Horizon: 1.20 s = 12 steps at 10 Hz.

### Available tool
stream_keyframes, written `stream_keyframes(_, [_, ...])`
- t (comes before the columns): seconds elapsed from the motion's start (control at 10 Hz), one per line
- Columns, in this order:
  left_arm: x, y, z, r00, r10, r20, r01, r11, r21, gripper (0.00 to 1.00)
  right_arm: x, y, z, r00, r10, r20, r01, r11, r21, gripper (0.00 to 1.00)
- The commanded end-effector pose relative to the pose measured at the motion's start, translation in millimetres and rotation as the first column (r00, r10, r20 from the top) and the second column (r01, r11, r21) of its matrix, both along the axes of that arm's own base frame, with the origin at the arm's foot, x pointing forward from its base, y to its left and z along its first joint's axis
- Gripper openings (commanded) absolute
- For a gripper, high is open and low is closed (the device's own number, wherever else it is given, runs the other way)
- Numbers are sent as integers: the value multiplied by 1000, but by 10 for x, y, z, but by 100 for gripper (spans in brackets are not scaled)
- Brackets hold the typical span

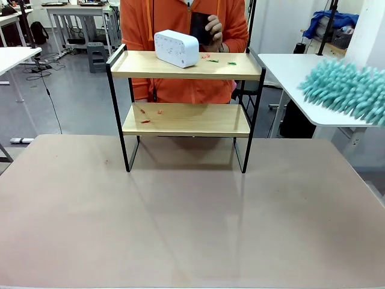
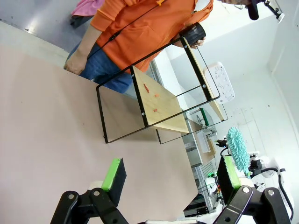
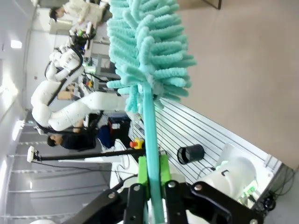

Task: Clean the shelf.
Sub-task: Clean the specific tier of the Shelf with the Duster once objects are removed.

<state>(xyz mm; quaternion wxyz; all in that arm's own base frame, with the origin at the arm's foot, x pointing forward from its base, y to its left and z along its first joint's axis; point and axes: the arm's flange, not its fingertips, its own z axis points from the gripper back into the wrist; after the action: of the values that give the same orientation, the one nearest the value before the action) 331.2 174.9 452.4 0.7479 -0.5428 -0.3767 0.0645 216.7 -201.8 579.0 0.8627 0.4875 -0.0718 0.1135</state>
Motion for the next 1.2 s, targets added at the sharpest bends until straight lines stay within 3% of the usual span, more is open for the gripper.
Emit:
stream_keyframes(0.0, [10,-10,3,999,3,35,-3,1000,-6,100,-185,539,75,992,122,23,-116,979,-165,12])
stream_keyframes(0.2, [10,-10,3,999,3,35,-3,1000,-6,100,-316,1262,65,977,205,61,-181,944,-278,12])
stream_keyframes(0.4, [10,-10,3,999,3,35,-3,1000,-6,100,-442,2059,27,949,269,164,-206,924,-321,12])
stream_keyframes(0.5, [10,-10,3,999,3,35,-3,1000,-6,100,-458,2109,20,943,283,174,-203,906,-372,12])
stream_keyframes(0.6, [10,-10,3,999,3,35,-3,1000,-6,100,-408,1665,102,959,272,83,-235,922,-309,12])
stream_keyframes(0.7, [10,-10,3,999,3,35,-3,1000,-6,100,-408,1665,102,959,272,83,-235,922,-309,12])
stream_keyframes(0.8, [10,-10,3,999,3,35,-3,1000,-6,100,-525,2033,54,944,306,123,-245,900,-361,12])
stream_keyframes(0.9, [10,-10,3,999,3,35,-3,1000,-6,100,-525,2231,151,945,277,176,-190,899,-395,12])
stream_keyframes(1.1, [10,-10,3,999,3,35,-3,1000,-6,100,-174,2833,91,959,224,173,-127,887,-443,12])
